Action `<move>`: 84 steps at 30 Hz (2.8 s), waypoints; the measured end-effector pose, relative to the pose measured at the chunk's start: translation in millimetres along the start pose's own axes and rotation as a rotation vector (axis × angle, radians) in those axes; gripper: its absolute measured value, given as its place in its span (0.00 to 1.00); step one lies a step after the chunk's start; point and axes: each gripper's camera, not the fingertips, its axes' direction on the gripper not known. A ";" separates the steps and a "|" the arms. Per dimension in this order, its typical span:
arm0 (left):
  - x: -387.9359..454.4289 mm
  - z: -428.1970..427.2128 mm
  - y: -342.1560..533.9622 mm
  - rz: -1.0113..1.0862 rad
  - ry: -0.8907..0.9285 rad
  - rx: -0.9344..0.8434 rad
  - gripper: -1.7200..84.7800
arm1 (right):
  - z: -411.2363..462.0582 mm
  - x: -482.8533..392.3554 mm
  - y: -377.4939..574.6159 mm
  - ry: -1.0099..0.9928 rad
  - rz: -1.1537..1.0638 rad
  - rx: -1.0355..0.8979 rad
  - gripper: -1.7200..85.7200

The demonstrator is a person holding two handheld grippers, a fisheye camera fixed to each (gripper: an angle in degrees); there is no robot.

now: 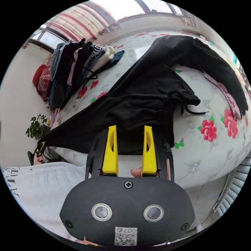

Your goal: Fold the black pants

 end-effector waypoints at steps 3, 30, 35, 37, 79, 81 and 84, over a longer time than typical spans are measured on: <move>4.8 -14.0 -2.6 0.051 -0.082 -0.012 0.01 | -7.0 51.4 6.3 0.046 0.177 0.050 0.16; 84.2 157.0 91.9 0.343 -0.189 -0.482 0.12 | -100.0 62.8 37.8 0.245 0.136 0.131 0.14; 121.4 206.5 139.2 0.649 -0.414 -0.560 0.12 | -8.7 -9.6 26.5 0.124 -0.051 -0.068 0.15; 133.5 216.8 148.8 0.754 -0.476 -0.578 0.09 | 12.7 -29.0 24.6 0.121 -0.121 -0.128 0.15; 78.8 355.2 81.4 0.362 -0.228 -0.615 0.01 | 5.7 -4.9 -279.0 0.081 -0.065 0.114 0.16; 79.0 361.6 83.7 0.349 -0.193 -0.589 0.01 | 43.5 -3.2 -302.1 0.149 -0.051 0.023 0.16; 80.8 372.5 85.5 0.330 -0.173 -0.572 0.01 | 102.1 9.6 -316.6 0.395 -0.002 -0.128 0.14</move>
